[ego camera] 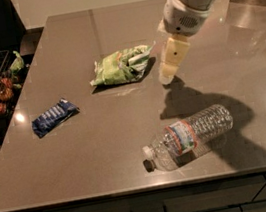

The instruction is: Move green jalapeno chip bag near water bottle

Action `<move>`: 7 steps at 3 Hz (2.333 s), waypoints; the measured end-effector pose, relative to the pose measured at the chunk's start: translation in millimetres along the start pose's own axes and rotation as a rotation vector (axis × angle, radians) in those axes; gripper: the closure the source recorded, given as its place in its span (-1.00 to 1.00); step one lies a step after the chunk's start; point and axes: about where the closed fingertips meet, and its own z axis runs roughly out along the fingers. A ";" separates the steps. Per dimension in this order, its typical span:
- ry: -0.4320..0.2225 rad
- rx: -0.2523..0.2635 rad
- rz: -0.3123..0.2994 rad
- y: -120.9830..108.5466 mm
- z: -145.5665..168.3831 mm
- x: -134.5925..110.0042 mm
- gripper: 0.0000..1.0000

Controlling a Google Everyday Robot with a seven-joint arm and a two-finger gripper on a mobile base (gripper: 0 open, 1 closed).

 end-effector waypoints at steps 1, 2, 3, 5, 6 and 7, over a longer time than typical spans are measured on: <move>-0.014 -0.018 0.021 -20.1 29.6 -12.6 -1.00; -0.011 -0.015 0.030 -36.8 60.1 -27.3 -1.00; -0.002 -0.003 0.037 -50.9 81.1 -38.4 -1.00; 0.005 -0.016 0.008 -58.9 97.3 -54.8 -0.16; -0.014 -0.023 -0.020 -51.4 88.0 -55.9 0.30; -0.047 -0.030 -0.056 -36.3 56.5 -49.2 0.77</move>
Offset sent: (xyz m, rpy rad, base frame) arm 0.0862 0.0579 -0.0570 0.0155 0.0131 -0.0375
